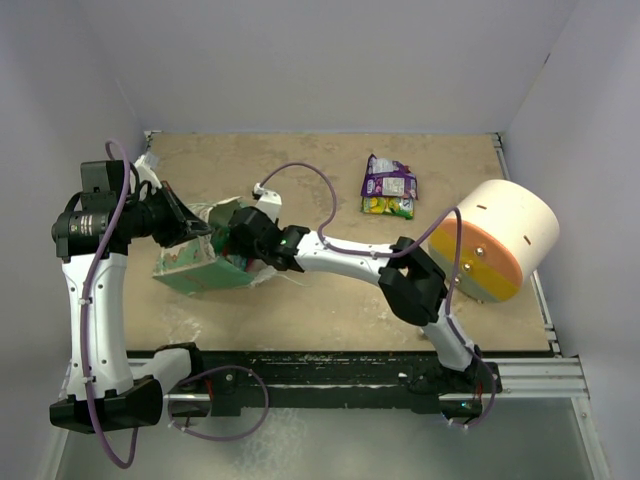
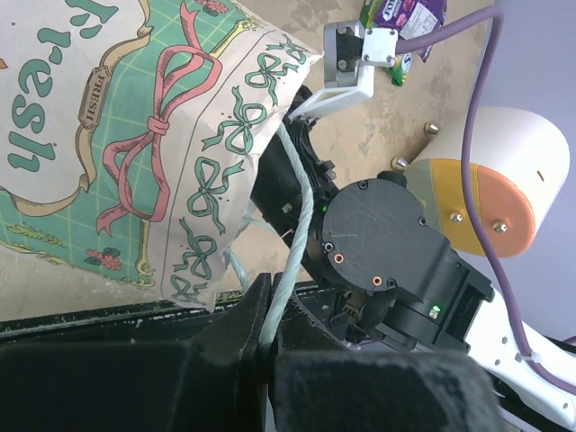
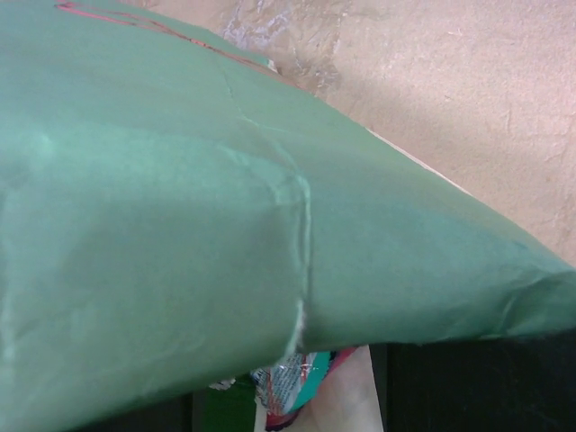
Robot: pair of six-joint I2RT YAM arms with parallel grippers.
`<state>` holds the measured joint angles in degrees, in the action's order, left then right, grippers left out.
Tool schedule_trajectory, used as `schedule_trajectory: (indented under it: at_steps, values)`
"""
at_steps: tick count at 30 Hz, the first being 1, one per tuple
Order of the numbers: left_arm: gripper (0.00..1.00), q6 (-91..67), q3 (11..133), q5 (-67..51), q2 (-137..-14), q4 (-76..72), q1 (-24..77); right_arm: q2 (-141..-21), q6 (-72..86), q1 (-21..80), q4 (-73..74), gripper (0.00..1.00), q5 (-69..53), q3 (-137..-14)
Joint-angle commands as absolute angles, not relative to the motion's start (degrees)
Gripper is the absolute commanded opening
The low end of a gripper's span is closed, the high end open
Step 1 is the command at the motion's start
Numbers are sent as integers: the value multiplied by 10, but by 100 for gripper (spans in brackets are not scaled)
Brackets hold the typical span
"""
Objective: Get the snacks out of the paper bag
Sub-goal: Take out the snack from the paper bag.
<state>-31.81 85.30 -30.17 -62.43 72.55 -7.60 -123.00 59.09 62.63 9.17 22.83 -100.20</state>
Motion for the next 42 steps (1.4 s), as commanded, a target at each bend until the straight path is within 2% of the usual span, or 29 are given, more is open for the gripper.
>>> schedule_trajectory:
  at_steps: [1,5,8,13,16,19,22,33,42]
  values:
    - [0,-307,874,-306,-620,724,-76,-1247,631,624,86,64,224,-1039]
    - [0,-306,875,-306,-619,727,-77,-1267,635,621,102,66,233,-1055]
    - [0,-304,875,-303,-616,731,-76,-1282,635,621,110,61,238,-1073]
    - [0,-305,874,-302,-613,733,-77,-1295,588,622,86,35,272,-1095]
    - [0,-304,874,-302,-611,735,-77,-1286,542,622,60,14,262,-1100]
    - [0,-304,872,-297,-606,736,-77,-1246,506,625,20,4,255,-1075]
    - [0,-307,872,-293,-603,736,-77,-1207,475,625,6,0,246,-1054]
    - [0,-324,890,-258,-602,725,-77,-1074,369,626,7,0,194,-974]
    - [0,-340,869,-261,-593,705,-77,-947,348,625,78,0,194,-925]
